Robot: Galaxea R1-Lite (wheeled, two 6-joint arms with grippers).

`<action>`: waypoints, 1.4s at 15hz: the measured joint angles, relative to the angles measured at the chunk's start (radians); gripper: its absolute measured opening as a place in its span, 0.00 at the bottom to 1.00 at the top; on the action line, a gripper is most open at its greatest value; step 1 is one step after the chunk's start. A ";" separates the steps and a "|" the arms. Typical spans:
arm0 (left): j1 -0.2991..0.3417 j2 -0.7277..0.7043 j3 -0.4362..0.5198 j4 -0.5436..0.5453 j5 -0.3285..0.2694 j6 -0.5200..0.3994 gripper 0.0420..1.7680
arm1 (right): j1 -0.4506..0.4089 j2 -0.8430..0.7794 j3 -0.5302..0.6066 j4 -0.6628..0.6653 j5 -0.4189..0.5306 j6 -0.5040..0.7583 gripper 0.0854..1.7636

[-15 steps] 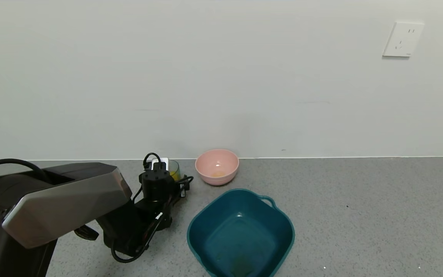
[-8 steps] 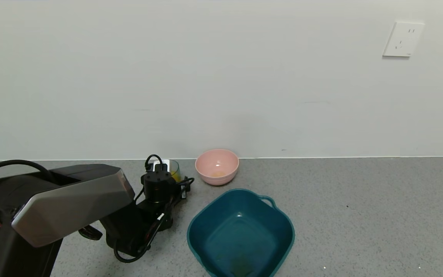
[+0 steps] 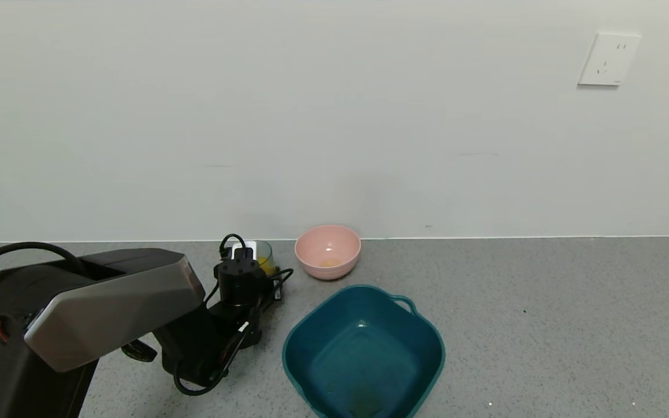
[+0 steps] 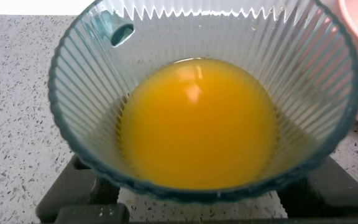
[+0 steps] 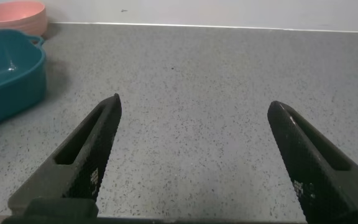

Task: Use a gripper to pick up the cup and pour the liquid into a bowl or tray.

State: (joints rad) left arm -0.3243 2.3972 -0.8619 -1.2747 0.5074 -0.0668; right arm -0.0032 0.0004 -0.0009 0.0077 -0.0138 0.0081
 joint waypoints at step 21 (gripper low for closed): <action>-0.003 -0.176 0.049 0.055 -0.043 0.134 0.74 | 0.000 0.000 0.000 0.000 0.000 0.000 0.97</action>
State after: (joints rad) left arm -0.3274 2.2211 -0.8126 -1.2196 0.4647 0.0672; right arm -0.0032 0.0004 -0.0004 0.0077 -0.0138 0.0077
